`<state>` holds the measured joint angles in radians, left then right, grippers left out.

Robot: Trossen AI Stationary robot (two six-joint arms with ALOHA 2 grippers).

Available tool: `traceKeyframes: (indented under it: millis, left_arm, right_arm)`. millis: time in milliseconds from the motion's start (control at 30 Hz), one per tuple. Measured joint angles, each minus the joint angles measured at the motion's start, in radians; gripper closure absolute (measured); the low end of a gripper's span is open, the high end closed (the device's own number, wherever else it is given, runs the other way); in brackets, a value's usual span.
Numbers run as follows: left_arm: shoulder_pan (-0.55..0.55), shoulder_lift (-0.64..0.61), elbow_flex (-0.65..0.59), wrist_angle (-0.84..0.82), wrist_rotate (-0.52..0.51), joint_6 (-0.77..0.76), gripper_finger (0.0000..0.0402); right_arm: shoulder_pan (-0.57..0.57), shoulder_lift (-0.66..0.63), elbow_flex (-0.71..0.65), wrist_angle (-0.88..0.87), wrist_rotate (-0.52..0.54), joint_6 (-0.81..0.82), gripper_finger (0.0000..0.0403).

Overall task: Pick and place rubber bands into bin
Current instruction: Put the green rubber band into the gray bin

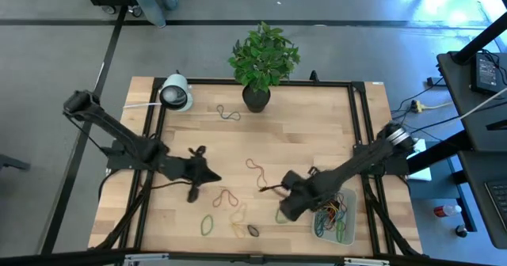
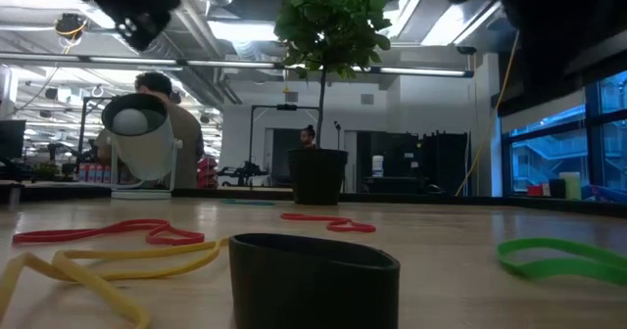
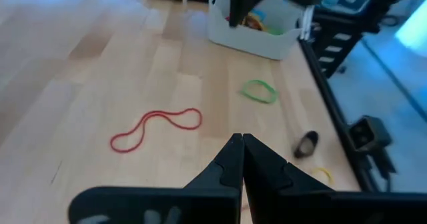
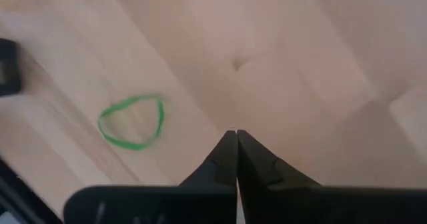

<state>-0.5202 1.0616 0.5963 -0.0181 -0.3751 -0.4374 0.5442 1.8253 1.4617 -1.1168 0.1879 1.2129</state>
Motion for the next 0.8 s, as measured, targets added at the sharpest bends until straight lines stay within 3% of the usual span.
traceKeyframes:
  millis: [167,300,500,800]
  left_arm:
    - [-0.045,-0.113,-0.058,-0.010,-0.020,0.001,0.0400]
    - [-0.065,-0.148,-0.082,-0.019,-0.024,0.029,0.0400]
    - [-0.085,-0.150,-0.082,-0.049,-0.012,0.031,0.0400]
    - [-0.090,-0.150,-0.082,-0.086,0.028,0.049,0.0400]
  right_arm:
    - [0.000,0.154,0.146,-0.046,-0.086,0.026,0.0378]
    - [0.000,0.232,0.212,-0.042,-0.096,0.086,0.0354]
    - [0.000,0.279,0.217,-0.017,-0.123,0.202,0.0316]
    - [-0.001,0.349,0.215,0.057,-0.165,0.200,0.0284]
